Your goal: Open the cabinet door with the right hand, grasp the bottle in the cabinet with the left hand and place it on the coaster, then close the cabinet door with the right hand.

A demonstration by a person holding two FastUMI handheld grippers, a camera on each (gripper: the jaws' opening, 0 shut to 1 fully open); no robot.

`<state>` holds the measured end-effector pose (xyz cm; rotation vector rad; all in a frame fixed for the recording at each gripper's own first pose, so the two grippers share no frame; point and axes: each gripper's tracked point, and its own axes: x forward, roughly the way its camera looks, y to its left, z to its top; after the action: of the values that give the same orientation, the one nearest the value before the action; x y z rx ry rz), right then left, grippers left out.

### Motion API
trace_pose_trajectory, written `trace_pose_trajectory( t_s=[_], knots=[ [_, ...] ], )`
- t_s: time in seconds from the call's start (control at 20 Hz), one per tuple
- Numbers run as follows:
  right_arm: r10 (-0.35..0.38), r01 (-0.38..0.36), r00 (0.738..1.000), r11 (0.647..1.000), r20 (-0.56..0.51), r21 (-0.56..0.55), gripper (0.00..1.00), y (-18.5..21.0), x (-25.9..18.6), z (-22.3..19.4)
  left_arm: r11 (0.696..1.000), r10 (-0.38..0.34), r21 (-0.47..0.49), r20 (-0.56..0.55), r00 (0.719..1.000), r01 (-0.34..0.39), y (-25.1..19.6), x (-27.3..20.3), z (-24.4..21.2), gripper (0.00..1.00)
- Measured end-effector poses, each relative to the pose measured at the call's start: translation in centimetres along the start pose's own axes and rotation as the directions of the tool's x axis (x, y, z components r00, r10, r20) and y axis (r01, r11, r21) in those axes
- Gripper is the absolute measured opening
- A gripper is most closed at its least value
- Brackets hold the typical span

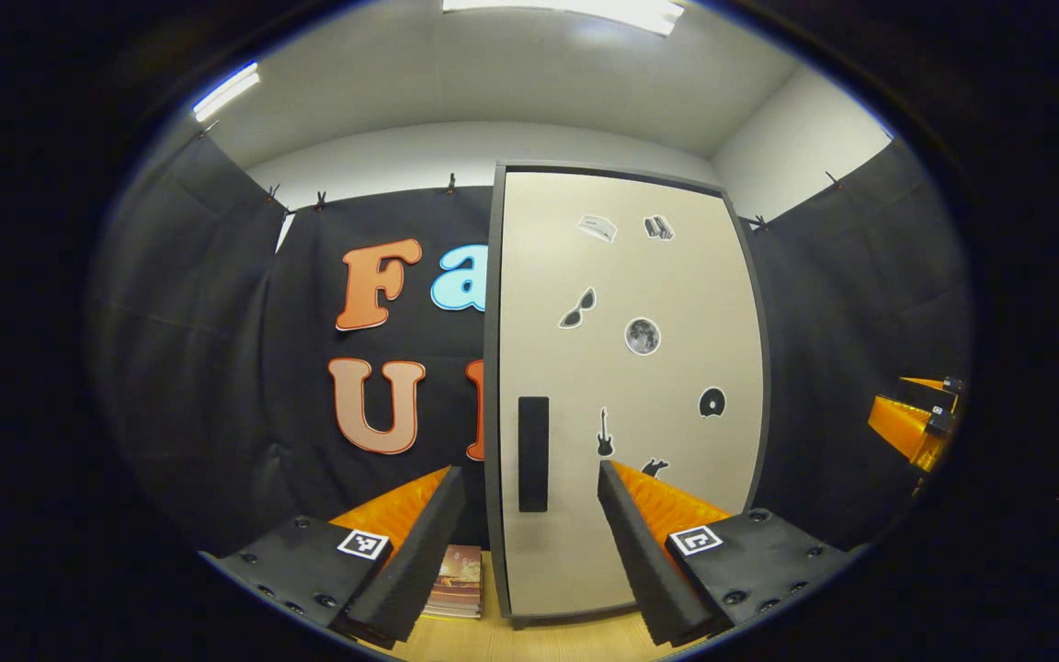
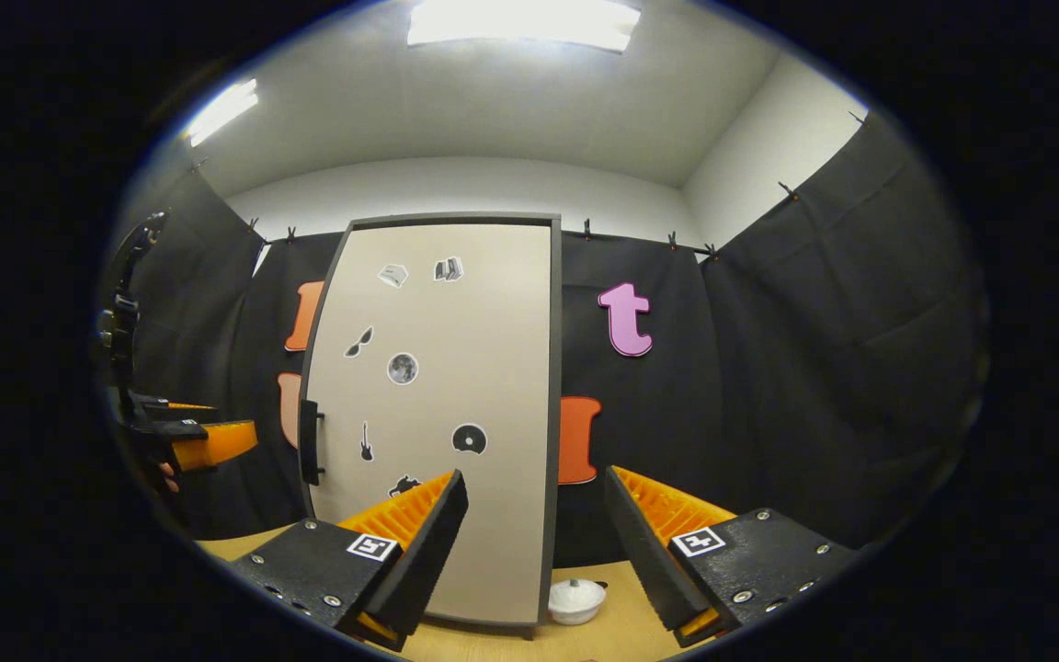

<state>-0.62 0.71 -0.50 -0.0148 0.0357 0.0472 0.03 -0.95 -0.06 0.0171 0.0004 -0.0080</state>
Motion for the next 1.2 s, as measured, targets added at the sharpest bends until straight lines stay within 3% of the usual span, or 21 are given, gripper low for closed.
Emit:
trace_pose_trajectory(
  t_s=[1.2],
  knots=[
    [0.040, -0.041, 0.997, 0.999, -0.073, -0.007, 0.93, 2.6, 0.2, -1.5, 1.000, 0.021, -0.007, 0.022, 1.000, -0.021, 1.4, 0.0, 0.0, 0.95]
  ],
)
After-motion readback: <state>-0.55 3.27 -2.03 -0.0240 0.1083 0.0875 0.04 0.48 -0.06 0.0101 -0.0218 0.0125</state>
